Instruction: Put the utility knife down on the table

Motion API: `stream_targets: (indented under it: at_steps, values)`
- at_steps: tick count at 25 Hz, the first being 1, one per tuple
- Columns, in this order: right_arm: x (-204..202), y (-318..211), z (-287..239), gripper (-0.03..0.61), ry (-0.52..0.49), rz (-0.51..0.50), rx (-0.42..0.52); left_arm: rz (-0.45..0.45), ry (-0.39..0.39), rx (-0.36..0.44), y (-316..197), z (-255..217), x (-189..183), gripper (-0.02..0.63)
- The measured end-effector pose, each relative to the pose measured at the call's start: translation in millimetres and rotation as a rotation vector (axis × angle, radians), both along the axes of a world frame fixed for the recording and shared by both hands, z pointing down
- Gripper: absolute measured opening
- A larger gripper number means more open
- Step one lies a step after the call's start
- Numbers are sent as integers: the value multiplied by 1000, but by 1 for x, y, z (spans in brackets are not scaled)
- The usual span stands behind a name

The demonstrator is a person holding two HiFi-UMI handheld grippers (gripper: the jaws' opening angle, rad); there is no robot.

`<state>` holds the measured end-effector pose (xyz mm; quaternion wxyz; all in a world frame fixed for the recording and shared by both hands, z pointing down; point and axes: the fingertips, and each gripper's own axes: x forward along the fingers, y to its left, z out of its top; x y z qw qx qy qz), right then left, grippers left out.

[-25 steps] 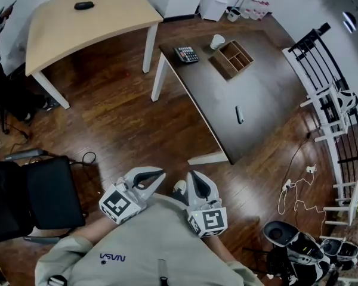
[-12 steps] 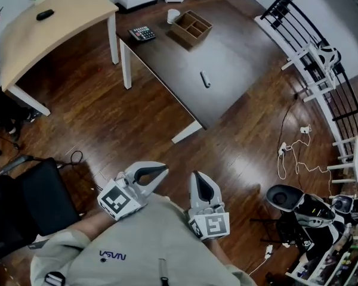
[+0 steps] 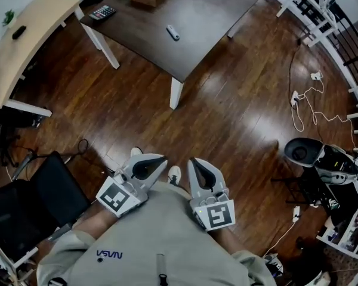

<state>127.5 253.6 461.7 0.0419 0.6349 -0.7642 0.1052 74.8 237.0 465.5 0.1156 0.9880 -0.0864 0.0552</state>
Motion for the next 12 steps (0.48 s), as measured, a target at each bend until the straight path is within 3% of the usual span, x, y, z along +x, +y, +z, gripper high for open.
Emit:
stream_targets:
  at_steps: [12]
  values:
    - [16, 24, 7, -2, 28, -22, 38, -34, 29, 25, 23, 4, 19, 2]
